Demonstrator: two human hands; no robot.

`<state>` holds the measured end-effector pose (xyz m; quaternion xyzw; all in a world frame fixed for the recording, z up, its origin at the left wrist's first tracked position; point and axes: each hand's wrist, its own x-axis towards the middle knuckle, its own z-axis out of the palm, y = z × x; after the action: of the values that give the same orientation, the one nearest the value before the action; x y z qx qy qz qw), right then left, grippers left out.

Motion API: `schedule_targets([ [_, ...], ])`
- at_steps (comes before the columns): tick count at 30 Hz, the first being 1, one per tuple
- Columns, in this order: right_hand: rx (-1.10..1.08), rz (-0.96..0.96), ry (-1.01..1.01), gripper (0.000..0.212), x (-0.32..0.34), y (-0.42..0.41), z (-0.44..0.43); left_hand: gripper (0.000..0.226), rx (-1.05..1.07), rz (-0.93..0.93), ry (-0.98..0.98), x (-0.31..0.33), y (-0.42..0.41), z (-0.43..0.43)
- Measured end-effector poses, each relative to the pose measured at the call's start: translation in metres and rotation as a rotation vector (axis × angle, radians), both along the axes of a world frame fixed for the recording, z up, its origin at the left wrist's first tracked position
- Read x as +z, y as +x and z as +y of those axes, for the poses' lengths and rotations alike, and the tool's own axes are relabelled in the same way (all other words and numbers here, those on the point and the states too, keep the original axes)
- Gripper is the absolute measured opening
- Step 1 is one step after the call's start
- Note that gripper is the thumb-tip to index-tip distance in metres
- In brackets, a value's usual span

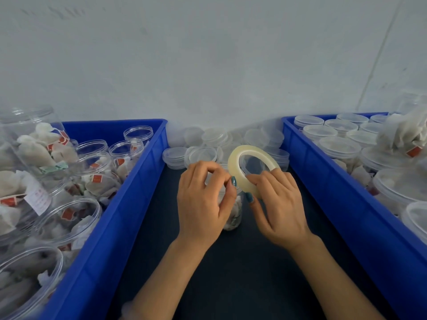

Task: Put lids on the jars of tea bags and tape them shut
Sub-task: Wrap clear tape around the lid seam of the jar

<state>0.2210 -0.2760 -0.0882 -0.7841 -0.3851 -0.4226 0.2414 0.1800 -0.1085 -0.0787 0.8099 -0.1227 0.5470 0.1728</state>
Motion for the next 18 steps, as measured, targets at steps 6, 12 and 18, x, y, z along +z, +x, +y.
schedule_targets([
  [6, -0.047, 0.081, 0.020, 0.022, 0.001, 0.001, 0.002, 0.016, -0.042, -0.145, 0.187, -0.004, -0.001, 0.002],
  [12, -0.048, 0.037, -0.011, 0.015, 0.002, 0.001, -0.002, 0.042, 0.023, 0.011, 0.054, 0.004, -0.003, 0.015],
  [18, -0.035, -0.049, -0.064, 0.017, 0.003, 0.000, -0.001, 0.022, 0.068, -0.084, 0.267, 0.005, -0.006, 0.005],
])
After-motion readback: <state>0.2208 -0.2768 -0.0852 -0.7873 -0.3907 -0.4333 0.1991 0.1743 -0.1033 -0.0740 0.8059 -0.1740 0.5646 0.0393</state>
